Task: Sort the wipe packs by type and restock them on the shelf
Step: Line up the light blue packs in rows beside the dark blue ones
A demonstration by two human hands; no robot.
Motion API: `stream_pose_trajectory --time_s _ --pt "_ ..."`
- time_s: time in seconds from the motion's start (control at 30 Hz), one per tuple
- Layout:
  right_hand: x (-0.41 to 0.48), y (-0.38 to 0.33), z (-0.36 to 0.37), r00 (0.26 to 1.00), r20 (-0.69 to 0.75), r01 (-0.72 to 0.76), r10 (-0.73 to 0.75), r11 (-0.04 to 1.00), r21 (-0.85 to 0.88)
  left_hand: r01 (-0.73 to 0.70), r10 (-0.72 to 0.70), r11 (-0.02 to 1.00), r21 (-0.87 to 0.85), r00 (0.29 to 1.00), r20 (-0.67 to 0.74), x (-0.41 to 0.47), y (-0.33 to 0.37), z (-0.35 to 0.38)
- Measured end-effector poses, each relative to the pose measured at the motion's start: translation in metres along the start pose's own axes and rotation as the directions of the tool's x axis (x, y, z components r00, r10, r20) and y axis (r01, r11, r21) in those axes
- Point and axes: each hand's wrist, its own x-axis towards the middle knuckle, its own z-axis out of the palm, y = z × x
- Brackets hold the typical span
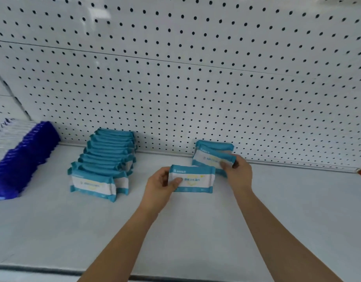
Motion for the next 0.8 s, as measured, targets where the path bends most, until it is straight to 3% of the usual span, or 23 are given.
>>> stream_pose_trajectory --time_s 0.2,0.43,0.53,0.67,0.8 --pt "0.022 0.0 0.004 0.996 -0.09 0.022 -0.02 1.0 0.018 -0.037 0.038 0.999 0.026 0.999 -0.025 0.035 0.006 0.025" --pt "0.017 0.018 -0.009 0.999 0.051 -0.032 0.016 0.945 0.325 -0.121 0.137 0.986 0.117 0.981 -0.139 0.076 -0.004 0.083" --pt "0.011 0.013 0.005 0.985 0.168 -0.007 -0.038 0.966 0.259 -0.1 0.111 0.993 0.059 0.971 -0.213 0.076 -0.006 0.103" --pt "0.012 0.006 0.015 0.996 0.085 0.017 -0.037 0.975 0.219 -0.101 0.111 0.993 0.056 0.971 -0.214 0.076 -0.004 0.109" --pt "0.013 0.01 0.003 0.989 0.133 0.033 -0.068 0.968 0.247 -0.081 0.111 0.986 0.149 0.972 -0.206 0.071 0.001 0.105"
